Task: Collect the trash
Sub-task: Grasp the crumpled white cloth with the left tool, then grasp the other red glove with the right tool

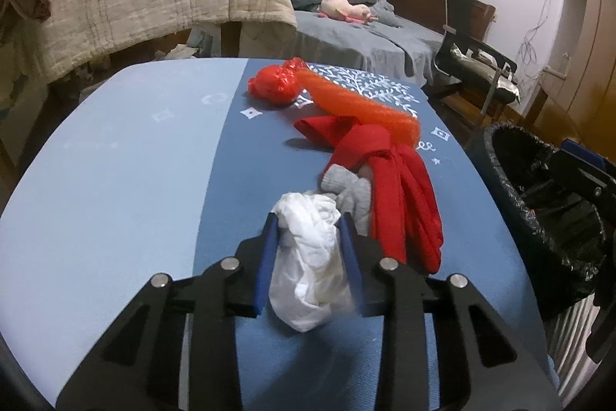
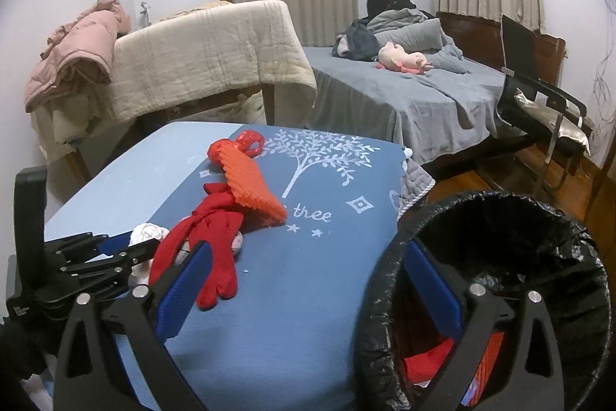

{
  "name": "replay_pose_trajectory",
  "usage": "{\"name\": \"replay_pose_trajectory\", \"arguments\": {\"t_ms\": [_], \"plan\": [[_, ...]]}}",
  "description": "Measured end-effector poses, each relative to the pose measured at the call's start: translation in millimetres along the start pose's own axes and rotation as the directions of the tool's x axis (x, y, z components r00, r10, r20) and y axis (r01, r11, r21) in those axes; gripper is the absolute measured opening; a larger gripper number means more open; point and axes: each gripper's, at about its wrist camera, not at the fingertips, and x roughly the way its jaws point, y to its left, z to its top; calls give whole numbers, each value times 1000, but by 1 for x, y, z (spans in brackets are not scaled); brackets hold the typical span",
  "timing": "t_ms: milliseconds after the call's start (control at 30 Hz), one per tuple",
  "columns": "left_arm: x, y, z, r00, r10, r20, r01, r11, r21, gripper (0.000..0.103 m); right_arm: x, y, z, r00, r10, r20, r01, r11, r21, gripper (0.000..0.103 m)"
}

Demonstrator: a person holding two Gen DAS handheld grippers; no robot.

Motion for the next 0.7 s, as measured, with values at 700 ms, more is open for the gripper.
{"name": "replay_pose_trajectory", "arguments": {"t_ms": [700], "plan": [[-25, 42, 26, 990, 109, 88, -104, 993, -57, 30, 52, 46, 17, 995, 98, -37, -97, 995, 34, 97]]}}
